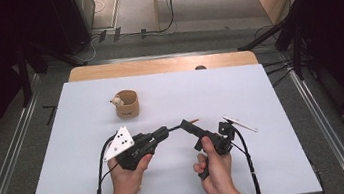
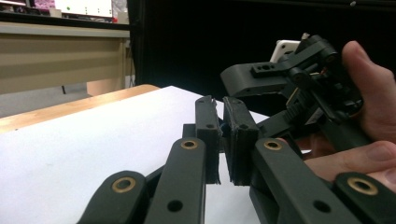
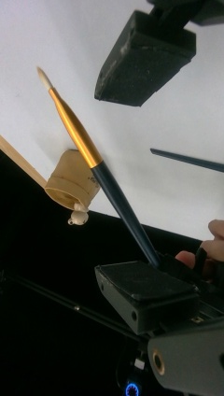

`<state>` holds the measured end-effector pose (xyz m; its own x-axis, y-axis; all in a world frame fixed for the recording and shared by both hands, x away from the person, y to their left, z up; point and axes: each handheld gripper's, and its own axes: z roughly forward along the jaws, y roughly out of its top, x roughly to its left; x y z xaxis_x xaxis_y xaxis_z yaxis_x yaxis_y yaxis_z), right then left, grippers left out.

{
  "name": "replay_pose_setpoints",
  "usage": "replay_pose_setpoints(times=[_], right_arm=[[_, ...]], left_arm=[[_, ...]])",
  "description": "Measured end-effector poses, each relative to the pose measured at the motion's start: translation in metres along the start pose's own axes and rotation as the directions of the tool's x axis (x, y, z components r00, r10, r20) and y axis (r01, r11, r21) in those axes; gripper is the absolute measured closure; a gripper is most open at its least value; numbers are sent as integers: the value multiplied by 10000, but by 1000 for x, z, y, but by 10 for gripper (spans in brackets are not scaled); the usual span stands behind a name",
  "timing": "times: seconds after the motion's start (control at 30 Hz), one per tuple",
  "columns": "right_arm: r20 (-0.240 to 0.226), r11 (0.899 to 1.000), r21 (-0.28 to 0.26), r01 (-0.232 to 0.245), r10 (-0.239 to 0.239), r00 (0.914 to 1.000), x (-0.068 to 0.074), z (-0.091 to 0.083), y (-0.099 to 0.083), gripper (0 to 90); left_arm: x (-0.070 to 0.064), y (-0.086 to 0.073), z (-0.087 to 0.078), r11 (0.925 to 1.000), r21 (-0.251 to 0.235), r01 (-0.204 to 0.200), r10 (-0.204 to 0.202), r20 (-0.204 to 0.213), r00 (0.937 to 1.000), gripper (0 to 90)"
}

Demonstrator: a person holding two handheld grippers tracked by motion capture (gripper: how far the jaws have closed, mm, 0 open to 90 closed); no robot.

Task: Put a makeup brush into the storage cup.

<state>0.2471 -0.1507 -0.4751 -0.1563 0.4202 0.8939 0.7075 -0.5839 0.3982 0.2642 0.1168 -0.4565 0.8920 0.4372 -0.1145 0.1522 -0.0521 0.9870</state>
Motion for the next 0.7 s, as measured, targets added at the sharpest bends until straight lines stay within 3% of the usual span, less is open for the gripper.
replay_pose_setpoints(times=[0.27, 0.47, 0.57, 0.6, 0.63, 0.67, 0.7], right_arm=[[-188, 9982, -133, -578, 575, 9982, -7, -2, 3, 412], [-162, 9964, -110, -843, 841, 9963, -9, -2, 4, 502], [-352, 9943, -108, -1057, 1053, 9938, -14, -2, 4, 629], [-352, 9943, -108, -1057, 1053, 9938, -14, -2, 4, 629], [-502, 9941, -104, -1076, 1070, 9930, -15, -3, 4, 664], [-962, 9937, -205, -1099, 1075, 9895, -17, -3, 5, 727], [-1237, 9936, -284, -1096, 1053, 9867, -18, -5, 6, 838]], left_arm=[[-6, -4, 5, 9999, 68, -144, 143, 67, 9999, 866], [-7, -5, 6, 9998, 74, -178, 178, 75, 9998, 866], [-7, -5, 6, 9997, 98, -204, 203, 91, 9998, 866], [-7, -5, 6, 9996, 169, -211, 209, 114, 9997, 866], [-7, -6, 7, 9989, 463, -110, 100, 206, 9997, 865], [-5, -7, 8, 9969, 783, -35, 11, 311, 9995, 862], [-4, -8, 9, 9958, 907, 97, -139, 455, 9989, 847]])
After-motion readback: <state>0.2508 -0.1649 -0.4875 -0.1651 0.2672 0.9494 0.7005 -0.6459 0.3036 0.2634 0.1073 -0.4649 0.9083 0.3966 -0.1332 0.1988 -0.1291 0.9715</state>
